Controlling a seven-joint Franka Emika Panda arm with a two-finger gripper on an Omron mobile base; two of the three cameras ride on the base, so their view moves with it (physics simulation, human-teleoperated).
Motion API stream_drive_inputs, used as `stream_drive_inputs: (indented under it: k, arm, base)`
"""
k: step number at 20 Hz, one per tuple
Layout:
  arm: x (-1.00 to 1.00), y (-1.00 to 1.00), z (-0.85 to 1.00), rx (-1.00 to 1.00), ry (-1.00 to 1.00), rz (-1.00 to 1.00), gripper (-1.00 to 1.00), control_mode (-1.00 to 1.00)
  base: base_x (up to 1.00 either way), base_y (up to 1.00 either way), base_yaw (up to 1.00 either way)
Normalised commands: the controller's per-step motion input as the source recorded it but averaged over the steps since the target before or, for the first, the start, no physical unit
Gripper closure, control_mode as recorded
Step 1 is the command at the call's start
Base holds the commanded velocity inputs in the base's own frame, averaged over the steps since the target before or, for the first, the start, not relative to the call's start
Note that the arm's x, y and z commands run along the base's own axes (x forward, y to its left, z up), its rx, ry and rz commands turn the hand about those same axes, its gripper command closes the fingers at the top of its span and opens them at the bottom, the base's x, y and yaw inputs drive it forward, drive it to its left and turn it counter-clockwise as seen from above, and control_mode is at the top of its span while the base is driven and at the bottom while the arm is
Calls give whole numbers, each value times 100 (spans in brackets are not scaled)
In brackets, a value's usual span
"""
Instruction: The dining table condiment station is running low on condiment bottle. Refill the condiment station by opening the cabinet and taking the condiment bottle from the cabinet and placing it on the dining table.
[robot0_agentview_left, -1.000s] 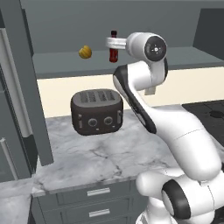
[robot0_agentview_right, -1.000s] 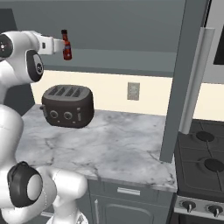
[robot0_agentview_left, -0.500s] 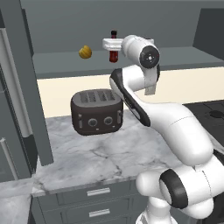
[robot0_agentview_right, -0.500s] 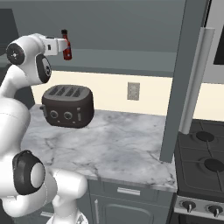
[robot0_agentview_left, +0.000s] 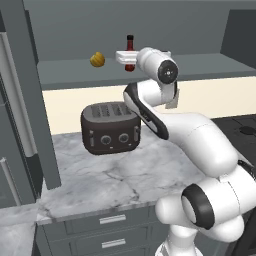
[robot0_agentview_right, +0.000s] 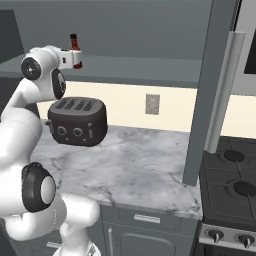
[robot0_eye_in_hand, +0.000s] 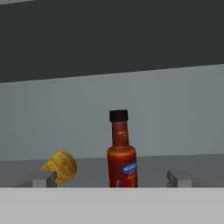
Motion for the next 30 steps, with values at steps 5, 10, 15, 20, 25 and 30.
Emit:
stream_drive_inputs:
  k: [5, 10, 15, 20, 25, 30]
  arm:
    - [24, -5, -1, 0, 0, 0, -100, -100]
    - [29, -3, 0, 0, 1, 0, -100, -100]
    - [36, 0, -4, 0, 5, 0, -100, -100]
    - [32, 0, -9, 0, 6, 0, -100, -100]
    - [26, 0, -10, 0, 4, 0, -100, -100]
    - [22, 0, -4, 0, 2, 0, -100, -100]
  base:
    - [0, 0, 0]
    - [0, 0, 0]
    - [0, 0, 0]
    - [0, 0, 0]
    - [0, 0, 0]
    - [0, 0, 0]
